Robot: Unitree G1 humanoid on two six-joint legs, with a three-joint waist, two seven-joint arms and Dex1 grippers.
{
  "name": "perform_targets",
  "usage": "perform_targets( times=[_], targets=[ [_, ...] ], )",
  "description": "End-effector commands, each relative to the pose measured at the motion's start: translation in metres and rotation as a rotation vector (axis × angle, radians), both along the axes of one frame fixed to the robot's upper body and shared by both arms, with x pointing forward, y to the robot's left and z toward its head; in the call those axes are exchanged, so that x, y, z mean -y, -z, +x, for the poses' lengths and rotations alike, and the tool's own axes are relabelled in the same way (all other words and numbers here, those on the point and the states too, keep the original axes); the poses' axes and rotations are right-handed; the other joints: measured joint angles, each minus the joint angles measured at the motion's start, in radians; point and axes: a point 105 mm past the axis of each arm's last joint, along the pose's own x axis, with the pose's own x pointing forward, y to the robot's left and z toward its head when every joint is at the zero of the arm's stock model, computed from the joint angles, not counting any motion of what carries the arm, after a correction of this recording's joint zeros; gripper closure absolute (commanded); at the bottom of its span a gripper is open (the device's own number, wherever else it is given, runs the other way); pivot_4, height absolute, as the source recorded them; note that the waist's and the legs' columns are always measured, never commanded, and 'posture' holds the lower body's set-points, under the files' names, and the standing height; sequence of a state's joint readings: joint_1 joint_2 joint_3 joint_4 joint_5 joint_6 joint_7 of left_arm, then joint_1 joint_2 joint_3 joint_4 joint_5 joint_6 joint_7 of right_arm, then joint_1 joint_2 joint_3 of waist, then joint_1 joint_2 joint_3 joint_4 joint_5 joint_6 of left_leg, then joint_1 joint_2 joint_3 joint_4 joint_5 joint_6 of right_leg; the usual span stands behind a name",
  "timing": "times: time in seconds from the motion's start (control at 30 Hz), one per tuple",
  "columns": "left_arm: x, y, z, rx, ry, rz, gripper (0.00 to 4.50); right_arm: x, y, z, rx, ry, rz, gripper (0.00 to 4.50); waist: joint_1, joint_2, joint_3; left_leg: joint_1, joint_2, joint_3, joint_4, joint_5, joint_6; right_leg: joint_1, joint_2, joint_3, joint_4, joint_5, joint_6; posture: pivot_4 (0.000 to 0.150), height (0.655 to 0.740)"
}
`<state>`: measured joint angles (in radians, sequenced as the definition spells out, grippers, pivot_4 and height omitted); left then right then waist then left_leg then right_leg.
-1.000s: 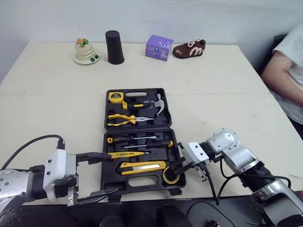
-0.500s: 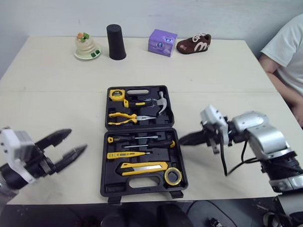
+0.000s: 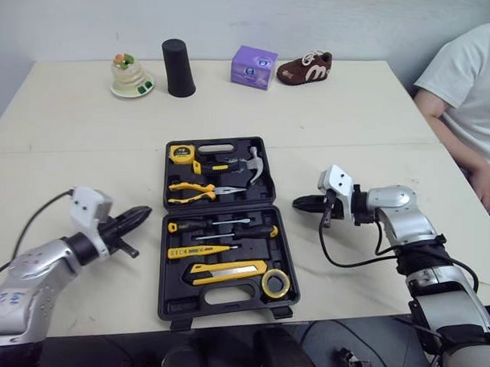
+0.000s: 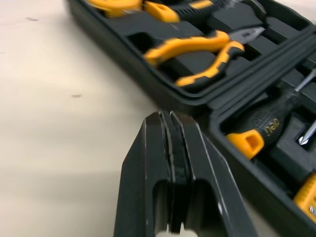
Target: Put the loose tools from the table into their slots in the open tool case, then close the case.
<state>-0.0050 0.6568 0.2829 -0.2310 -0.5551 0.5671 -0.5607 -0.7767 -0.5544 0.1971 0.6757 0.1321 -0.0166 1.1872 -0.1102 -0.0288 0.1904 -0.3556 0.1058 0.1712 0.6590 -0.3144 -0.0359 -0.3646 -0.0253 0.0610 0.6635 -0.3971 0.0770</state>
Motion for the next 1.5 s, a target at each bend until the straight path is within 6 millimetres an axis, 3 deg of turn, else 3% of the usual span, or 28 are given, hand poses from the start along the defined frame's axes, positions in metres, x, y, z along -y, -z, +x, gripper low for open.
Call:
perform_targets(
  times=[0.03, 0.37, 0.57, 0.9, 1.1, 1.17, 1.2, 1.27, 1.37, 1.5],
  targets=[
    [0.001, 0.006, 0.009, -0.019, -0.019, 0.015, 4.47, -0.011, -0.005, 0.001, 0.022, -0.027, -0.011, 4.50, -0.003, 0.000, 0.000, 0.000, 0.000, 0.000, 0.000, 0.000, 0.000, -0.001, 0.000, 0.000, 0.001, 0.000, 0.000, 0.150, 0.7400],
    [0.031, 0.010, 0.021, -0.026, 0.115, 0.034, 4.47, -0.038, -0.007, -0.016, 0.052, -0.147, 0.017, 4.50, 0.008, 0.000, 0.000, -0.004, 0.001, 0.002, 0.003, 0.001, -0.001, -0.007, 0.000, 0.001, 0.007, 0.000, 0.000, 0.150, 0.7400],
    [0.047, 0.008, 0.026, -0.014, 0.183, 0.025, 4.47, -0.044, -0.015, -0.028, 0.059, -0.193, 0.042, 4.50, 0.028, 0.000, 0.000, -0.005, 0.000, 0.002, 0.005, 0.001, 0.000, -0.009, -0.001, 0.001, 0.010, 0.000, 0.000, 0.150, 0.7400],
    [0.090, 0.009, 0.026, -0.015, 0.352, 0.050, 4.47, -0.013, -0.019, -0.037, 0.040, -0.114, 0.001, 4.50, 0.047, 0.001, 0.000, -0.011, -0.002, 0.000, 0.007, 0.001, 0.001, -0.012, -0.002, 0.000, 0.009, 0.000, 0.001, 0.150, 0.7400],
    [0.077, 0.020, 0.032, -0.061, 0.259, 0.116, 4.47, -0.005, -0.015, -0.036, 0.031, -0.081, -0.017, 4.50, 0.052, 0.001, 0.000, -0.011, -0.002, 0.000, 0.008, 0.001, 0.001, -0.012, -0.002, 0.000, 0.010, 0.001, 0.001, 0.150, 0.7400],
    [0.057, 0.019, 0.034, -0.048, 0.167, 0.149, 4.47, 0.008, -0.006, -0.037, -0.013, -0.064, -0.066, 4.50, 0.052, 0.001, 0.000, -0.011, -0.002, 0.000, 0.008, 0.001, 0.001, -0.012, -0.002, 0.000, 0.010, 0.001, 0.001, 0.150, 0.7400],
    [0.044, 0.012, 0.036, 0.001, 0.117, 0.173, 4.18, 0.018, -0.003, -0.036, -0.063, -0.015, -0.073, 4.50, 0.052, 0.001, 0.000, -0.011, -0.002, 0.000, 0.008, 0.001, 0.001, -0.012, -0.002, 0.000, 0.010, 0.001, 0.001, 0.150, 0.7400],
    [0.023, 0.005, 0.029, 0.020, 0.096, 0.188, 3.72, 0.026, -0.013, -0.036, -0.089, 0.011, -0.024, 3.86, 0.051, 0.001, 0.000, -0.011, -0.002, 0.000, 0.008, 0.001, 0.001, -0.012, -0.002, 0.000, 0.010, 0.001, 0.001, 0.150, 0.7400],
    [0.005, -0.001, 0.018, 0.011, 0.090, 0.172, 2.58, 0.038, -0.019, -0.035, -0.108, 0.055, -0.030, 2.70, 0.039, 0.001, 0.000, -0.011, -0.001, 0.000, 0.007, 0.001, 0.001, -0.013, -0.001, 0.001, 0.010, 0.001, 0.001, 0.150, 0.7400],
    [-0.018, -0.035, 0.009, 0.027, 0.031, 0.040, 0.95, 0.060, -0.038, -0.024, -0.199, 0.248, -0.010, 0.91, 0.025, 0.001, 0.000, -0.011, 0.000, 0.000, 0.006, 0.002, 0.001, -0.013, -0.001, 0.000, 0.010, 0.000, 0.001, 0.150, 0.7400]
  ],
)
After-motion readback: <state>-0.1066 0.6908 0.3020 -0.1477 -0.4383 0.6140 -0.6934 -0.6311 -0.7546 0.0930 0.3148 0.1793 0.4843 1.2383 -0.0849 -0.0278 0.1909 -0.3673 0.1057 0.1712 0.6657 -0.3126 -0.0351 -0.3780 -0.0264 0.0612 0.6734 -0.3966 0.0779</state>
